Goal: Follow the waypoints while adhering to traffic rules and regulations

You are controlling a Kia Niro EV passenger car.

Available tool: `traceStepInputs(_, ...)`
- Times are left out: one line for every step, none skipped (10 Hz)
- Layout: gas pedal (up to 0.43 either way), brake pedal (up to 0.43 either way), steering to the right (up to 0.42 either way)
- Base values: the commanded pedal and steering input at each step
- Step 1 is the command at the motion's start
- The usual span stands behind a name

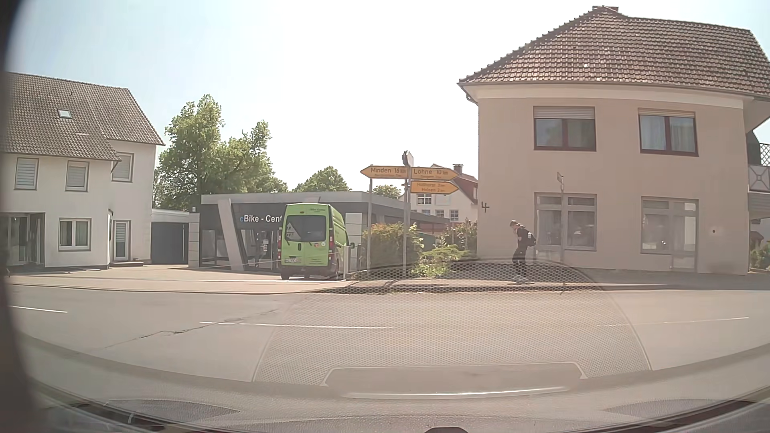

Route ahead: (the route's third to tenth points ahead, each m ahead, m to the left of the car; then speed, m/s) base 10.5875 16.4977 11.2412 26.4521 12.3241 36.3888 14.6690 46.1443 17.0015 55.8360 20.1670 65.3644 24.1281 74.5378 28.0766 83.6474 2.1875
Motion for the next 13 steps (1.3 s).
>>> traceStepInputs(0.0,0.299,-0.325)
traceStepInputs(0.0,0.305,-0.319)
traceStepInputs(0.0,0.311,-0.318)
traceStepInputs(0.0,0.311,-0.318)
traceStepInputs(0.0,0.317,-0.318)
traceStepInputs(0.0,0.317,-0.318)
traceStepInputs(0.0,0.317,-0.319)
traceStepInputs(0.0,0.317,-0.32)
traceStepInputs(0.0,0.305,-0.32)
traceStepInputs(0.0,0.305,-0.32)
traceStepInputs(0.0,0.232,-0.32)
traceStepInputs(0.0,0.0,-0.322)
traceStepInputs(0.0,0.0,-0.325)
